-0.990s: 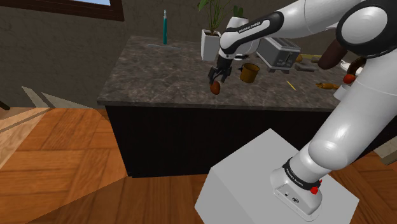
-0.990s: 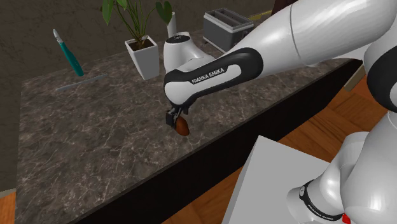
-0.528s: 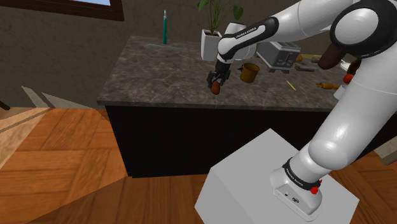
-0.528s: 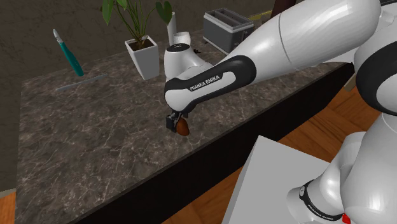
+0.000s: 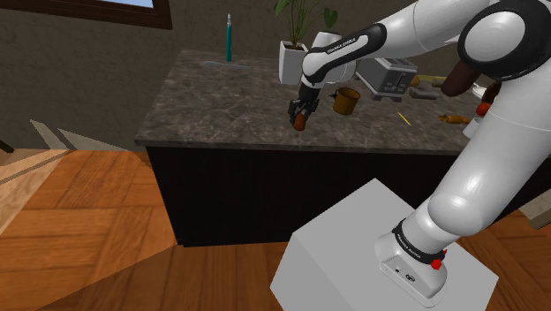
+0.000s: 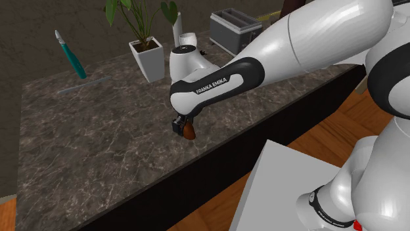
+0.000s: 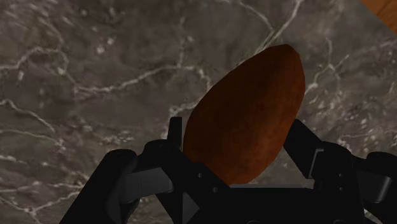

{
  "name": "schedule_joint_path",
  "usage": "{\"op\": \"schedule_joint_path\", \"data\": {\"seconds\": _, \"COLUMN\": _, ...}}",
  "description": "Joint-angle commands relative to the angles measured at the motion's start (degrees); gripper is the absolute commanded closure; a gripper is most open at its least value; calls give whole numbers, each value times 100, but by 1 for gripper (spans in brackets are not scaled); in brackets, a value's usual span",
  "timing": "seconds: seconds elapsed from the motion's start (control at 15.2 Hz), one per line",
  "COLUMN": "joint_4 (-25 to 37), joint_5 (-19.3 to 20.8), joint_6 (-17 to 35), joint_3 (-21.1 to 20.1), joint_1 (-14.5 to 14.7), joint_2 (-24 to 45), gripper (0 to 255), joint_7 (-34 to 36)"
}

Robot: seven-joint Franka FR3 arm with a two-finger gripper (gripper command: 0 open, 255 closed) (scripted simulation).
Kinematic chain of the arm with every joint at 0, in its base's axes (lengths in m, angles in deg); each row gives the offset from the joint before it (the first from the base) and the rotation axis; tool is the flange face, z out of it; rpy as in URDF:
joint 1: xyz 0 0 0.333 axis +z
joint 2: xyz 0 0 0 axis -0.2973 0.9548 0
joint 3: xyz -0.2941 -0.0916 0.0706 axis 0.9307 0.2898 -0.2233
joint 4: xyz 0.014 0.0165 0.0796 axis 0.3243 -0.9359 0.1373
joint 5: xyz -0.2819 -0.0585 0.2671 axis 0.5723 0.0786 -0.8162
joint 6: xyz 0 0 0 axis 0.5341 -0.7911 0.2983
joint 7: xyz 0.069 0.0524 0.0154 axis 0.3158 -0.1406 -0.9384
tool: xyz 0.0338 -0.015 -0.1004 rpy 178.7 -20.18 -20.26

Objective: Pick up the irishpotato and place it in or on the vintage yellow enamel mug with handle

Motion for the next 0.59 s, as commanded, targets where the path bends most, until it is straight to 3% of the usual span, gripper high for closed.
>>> {"op": "schedule_joint_path", "data": {"seconds": 0.0, "joint_4": -1, "joint_5": 0, "joint_6": -1, "joint_3": -1, "joint_1": 1, "joint_2": 1, "gripper": 255, "joint_7": 0}}
{"op": "schedule_joint_path", "data": {"seconds": 0.53, "joint_4": 74, "joint_5": 25, "joint_6": -207, "joint_3": 6, "joint_1": 2, "joint_2": -130, "gripper": 255, "joint_7": 30}}
